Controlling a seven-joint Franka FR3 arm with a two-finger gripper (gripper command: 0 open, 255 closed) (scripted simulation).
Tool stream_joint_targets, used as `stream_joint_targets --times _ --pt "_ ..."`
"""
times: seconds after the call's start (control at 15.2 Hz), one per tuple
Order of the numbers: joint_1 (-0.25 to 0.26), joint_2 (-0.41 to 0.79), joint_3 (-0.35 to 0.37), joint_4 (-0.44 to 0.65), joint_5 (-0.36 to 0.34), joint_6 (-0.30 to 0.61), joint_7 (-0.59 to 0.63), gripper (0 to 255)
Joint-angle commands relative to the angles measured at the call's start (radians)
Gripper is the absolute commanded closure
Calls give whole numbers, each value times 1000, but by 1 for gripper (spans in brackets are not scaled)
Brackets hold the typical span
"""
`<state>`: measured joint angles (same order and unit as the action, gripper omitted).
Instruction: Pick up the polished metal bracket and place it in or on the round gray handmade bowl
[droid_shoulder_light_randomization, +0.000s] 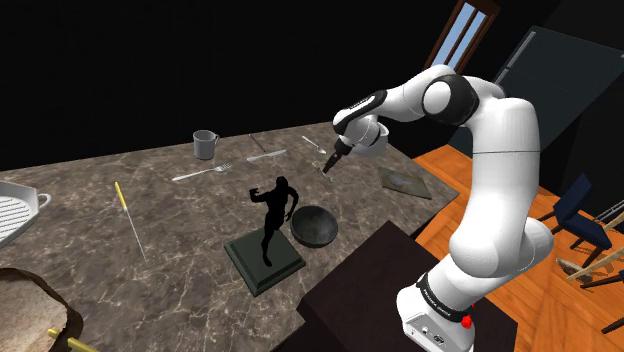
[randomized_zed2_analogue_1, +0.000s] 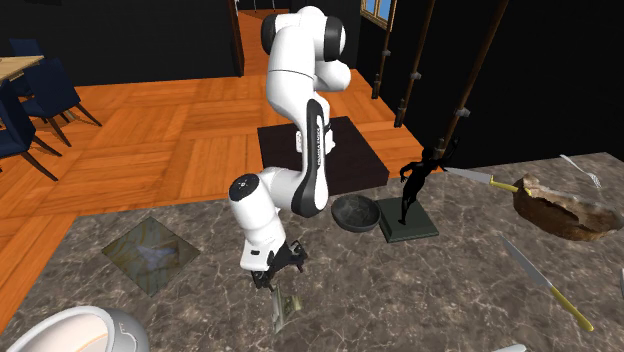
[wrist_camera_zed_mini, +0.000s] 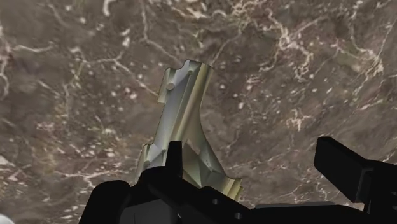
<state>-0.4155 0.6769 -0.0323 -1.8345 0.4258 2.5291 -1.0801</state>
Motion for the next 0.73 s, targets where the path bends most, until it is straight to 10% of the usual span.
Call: stream_joint_targets --times 0.0,0.33,0.4,0.66 --pt "0 6 1 3 1 3 0 0" --pt "0 6 1 3 1 3 0 0" --pt "0 6 1 3 1 3 0 255" --pt "0 6 1 3 1 3 0 255"
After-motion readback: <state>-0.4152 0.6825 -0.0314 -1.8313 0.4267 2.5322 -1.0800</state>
